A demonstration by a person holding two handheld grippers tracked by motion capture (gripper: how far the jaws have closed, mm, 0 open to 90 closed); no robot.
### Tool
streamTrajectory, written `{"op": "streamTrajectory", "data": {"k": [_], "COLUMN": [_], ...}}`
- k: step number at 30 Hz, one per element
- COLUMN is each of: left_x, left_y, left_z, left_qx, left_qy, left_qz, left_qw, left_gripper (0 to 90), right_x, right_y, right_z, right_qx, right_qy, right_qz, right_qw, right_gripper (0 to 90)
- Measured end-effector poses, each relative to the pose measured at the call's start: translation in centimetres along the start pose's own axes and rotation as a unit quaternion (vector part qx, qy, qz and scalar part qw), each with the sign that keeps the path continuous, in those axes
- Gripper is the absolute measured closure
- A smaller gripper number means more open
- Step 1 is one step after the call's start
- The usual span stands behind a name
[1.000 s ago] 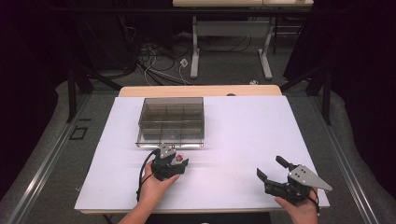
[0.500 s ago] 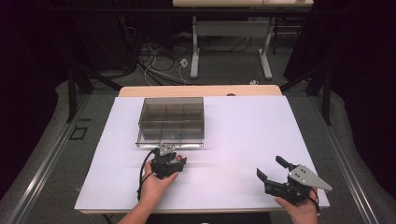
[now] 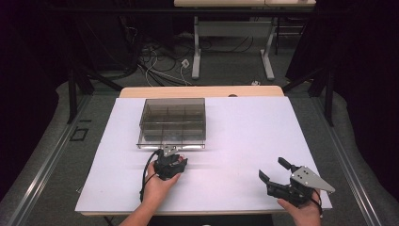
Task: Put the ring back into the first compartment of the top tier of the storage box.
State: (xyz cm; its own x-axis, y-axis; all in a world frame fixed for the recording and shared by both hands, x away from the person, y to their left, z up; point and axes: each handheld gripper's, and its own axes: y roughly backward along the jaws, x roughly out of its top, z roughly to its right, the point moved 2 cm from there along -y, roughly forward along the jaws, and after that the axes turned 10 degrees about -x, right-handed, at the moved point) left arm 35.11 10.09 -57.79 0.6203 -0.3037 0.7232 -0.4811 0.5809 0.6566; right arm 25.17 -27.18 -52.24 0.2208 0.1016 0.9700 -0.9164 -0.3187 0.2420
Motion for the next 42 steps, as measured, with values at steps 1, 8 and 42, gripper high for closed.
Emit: {"op": "streamTrajectory", "data": {"k": [1,8,42], "left_x": [0.0,0.04,0.23], "left_y": [0.03,0.04,0.26], "left_z": [-0.04,-0.11,-0.17], "left_qx": [0.001,0.007,0.006], "left_qy": [-0.002,-0.002,-0.005], "left_qz": [-0.002,-0.003,0.002], "left_qw": [1.0,1.0,1.0], "left_gripper": [60.7,65.4,68.4], "right_x": [0.0,0.01,0.01], "right_y": [0.0,-0.01,-0.01], "right_z": [0.0,0.06,0.13], "right_qx": [0.0,0.0,0.001], "right_qy": [-0.001,0.0,0.002], "right_qz": [0.0,0.002,0.003], "right_qw": [1.0,1.0,1.0], "right_gripper": [15.9,15.9,16.0]}}
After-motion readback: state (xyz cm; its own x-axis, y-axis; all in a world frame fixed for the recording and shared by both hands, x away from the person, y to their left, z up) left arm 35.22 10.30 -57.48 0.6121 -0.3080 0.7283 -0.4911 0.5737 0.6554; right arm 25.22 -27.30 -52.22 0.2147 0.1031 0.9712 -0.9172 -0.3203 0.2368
